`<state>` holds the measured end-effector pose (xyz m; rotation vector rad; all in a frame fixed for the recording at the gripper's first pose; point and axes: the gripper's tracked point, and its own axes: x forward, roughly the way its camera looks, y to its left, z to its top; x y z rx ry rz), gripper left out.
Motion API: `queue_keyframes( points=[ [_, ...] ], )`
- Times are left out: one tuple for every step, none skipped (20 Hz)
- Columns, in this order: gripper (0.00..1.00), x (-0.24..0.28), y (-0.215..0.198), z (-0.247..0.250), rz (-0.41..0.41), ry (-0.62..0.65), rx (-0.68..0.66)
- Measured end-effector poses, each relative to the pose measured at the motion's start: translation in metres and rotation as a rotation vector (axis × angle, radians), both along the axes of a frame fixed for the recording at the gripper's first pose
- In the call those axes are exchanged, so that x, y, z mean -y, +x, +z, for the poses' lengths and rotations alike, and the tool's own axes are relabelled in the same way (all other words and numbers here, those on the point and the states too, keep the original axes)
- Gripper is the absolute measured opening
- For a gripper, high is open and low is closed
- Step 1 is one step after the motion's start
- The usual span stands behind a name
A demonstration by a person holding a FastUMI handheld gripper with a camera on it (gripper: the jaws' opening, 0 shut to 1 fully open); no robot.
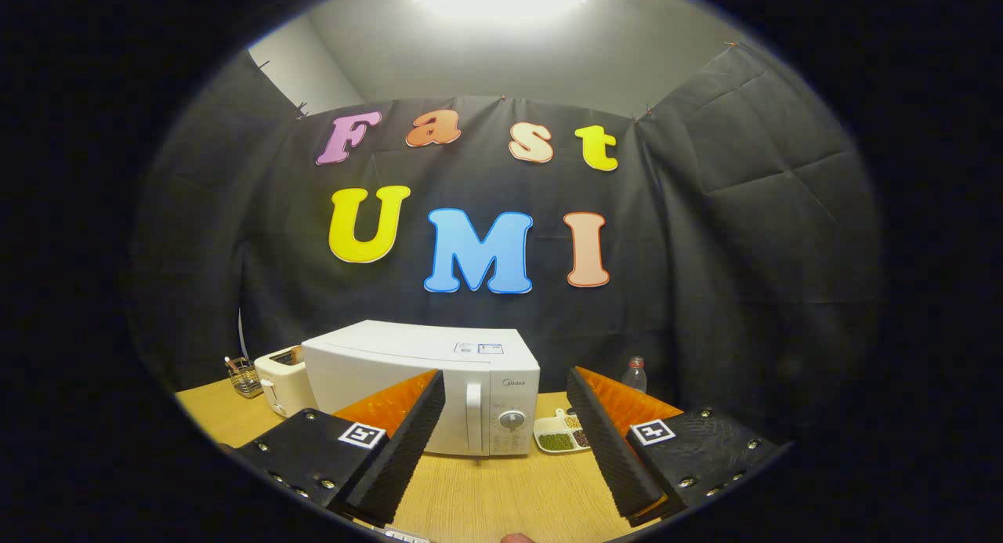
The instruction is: Open the microwave, put the food inside, and close the microwave door.
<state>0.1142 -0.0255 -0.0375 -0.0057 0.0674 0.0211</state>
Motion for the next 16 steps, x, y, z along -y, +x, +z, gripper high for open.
queue_keyframes(
  points=[
    [0.98, -0.002, 0.011, -0.007, 0.011, 0.001, -0.013],
    [0.98, -0.003, 0.019, -0.013, 0.016, 0.001, -0.025],
    [0.98, -0.004, 0.029, -0.020, 0.023, 0.002, -0.038],
    [0.98, -0.007, 0.038, -0.027, 0.032, 0.003, -0.053],
    [0.98, -0.011, 0.046, -0.036, 0.042, 0.005, -0.070],
    [0.98, -0.013, 0.055, -0.044, 0.052, 0.007, -0.088],
    [0.98, -0.016, 0.063, -0.052, 0.062, 0.010, -0.103],
    [0.98, -0.019, 0.074, -0.059, 0.072, 0.014, -0.117],
    [0.98, -0.022, 0.082, -0.066, 0.079, 0.017, -0.125],
    [0.98, -0.024, 0.091, -0.073, 0.084, 0.022, -0.137],
    [0.98, -0.025, 0.101, -0.081, 0.085, 0.027, -0.150],
    [0.98, -0.028, 0.108, -0.087, 0.087, 0.035, -0.165],
    [0.98, -0.031, 0.114, -0.096, 0.090, 0.043, -0.181],
    [0.98, -0.033, 0.121, -0.105, 0.090, 0.047, -0.197],
    [0.98, -0.035, 0.126, -0.112, 0.092, 0.049, -0.212],
    [0.98, -0.037, 0.131, -0.118, 0.094, 0.050, -0.225]
  ],
)
